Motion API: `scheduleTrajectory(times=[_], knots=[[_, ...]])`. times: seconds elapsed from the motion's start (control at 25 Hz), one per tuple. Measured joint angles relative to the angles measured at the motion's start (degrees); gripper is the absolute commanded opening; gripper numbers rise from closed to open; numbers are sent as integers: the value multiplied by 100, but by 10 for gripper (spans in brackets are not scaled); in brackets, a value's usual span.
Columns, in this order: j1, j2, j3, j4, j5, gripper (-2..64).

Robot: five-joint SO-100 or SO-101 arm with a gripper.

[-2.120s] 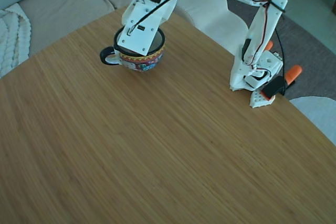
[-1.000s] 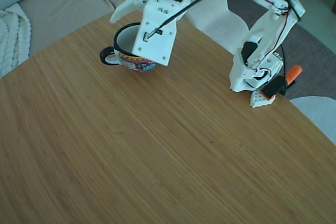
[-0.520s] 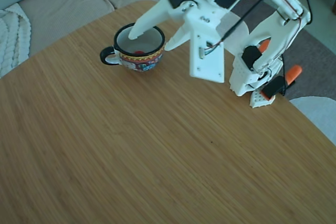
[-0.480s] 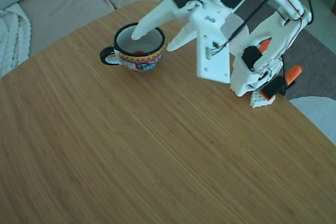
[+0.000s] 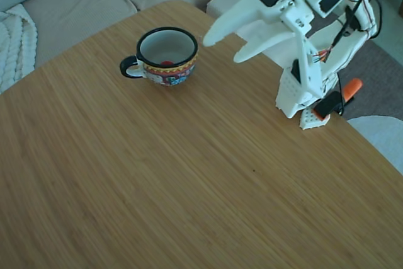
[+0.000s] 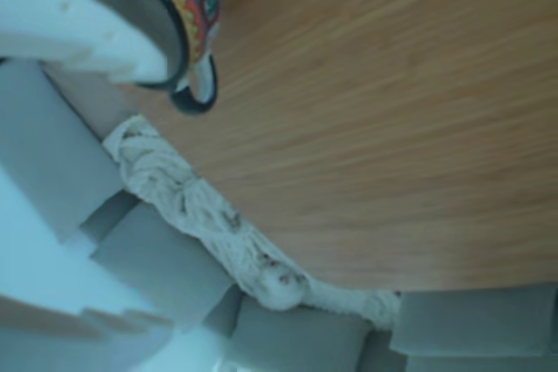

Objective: Grasp a red cap and put it in the cup.

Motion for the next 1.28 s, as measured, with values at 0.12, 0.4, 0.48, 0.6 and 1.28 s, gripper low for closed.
scheduleTrajectory(times=[0.12, 0.4, 0.48, 0.6, 1.28], knots=[[-387, 457, 325, 0, 0, 152], [-615, 1274, 1099, 0, 0, 22], [-668, 1494, 1354, 0, 0, 16], [-738, 1819, 1793, 0, 0, 16], [-773, 2883, 4043, -1125, -387, 18]])
